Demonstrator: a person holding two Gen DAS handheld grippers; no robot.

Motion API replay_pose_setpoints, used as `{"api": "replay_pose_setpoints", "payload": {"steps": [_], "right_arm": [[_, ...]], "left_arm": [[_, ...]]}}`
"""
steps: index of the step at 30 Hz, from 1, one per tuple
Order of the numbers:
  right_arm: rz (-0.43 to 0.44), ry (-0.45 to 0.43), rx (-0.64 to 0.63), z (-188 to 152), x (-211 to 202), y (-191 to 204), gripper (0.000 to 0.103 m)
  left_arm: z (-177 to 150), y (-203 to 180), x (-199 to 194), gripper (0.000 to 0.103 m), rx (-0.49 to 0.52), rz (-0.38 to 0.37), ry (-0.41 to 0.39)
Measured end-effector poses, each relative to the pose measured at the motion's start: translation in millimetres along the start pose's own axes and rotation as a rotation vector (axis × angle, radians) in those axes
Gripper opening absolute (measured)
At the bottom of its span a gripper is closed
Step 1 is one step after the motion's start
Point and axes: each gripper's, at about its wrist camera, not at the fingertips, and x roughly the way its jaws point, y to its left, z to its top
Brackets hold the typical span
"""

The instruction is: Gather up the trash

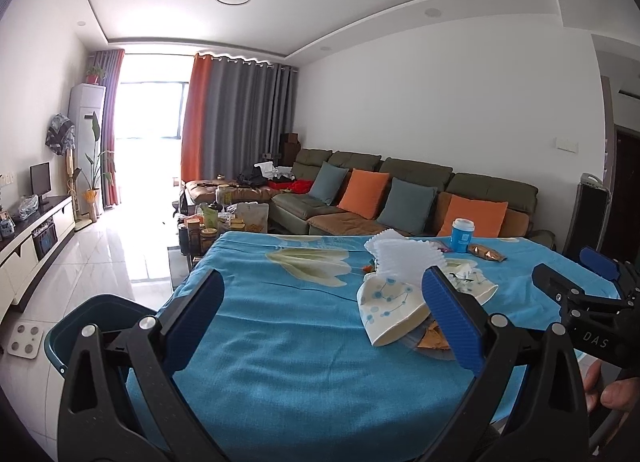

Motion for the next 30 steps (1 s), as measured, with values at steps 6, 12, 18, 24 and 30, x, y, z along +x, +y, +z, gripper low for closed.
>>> {"api": "replay_pose_setpoints", "payload": {"steps": [6, 12, 18, 24, 30], "right_arm": [[0.011, -0.004, 0.002, -0.8, -1.4, -1.8, 0.096], [0.017, 0.0, 0.001, -0.7, 0.8, -3.8, 0.096], [0.018, 0.009, 0.0, -1.0, 4.2, -4.3, 0.096], [0.021, 0.02, -0.002, -1.6, 9.4, -3.0, 0.096], [0.026, 0.038, 0.001, -2.4, 17.8, -3.9, 0.096]], "left_arm": [[0.0, 1.9, -1.0, 0.097, -0.021, -0.002, -0.007], [1.1, -1.5, -2.7, 0.097, -0.002, -0.002, -0.025], [1.1, 3.0, 2.7, 0.097, -0.045, -0.001, 0.003], [1.5, 6.4, 9.7, 0.097, -0.058, -0.004, 0.023], [3.5, 8.9, 17.0, 0.097, -0.077, -0.012, 0.049]]}}
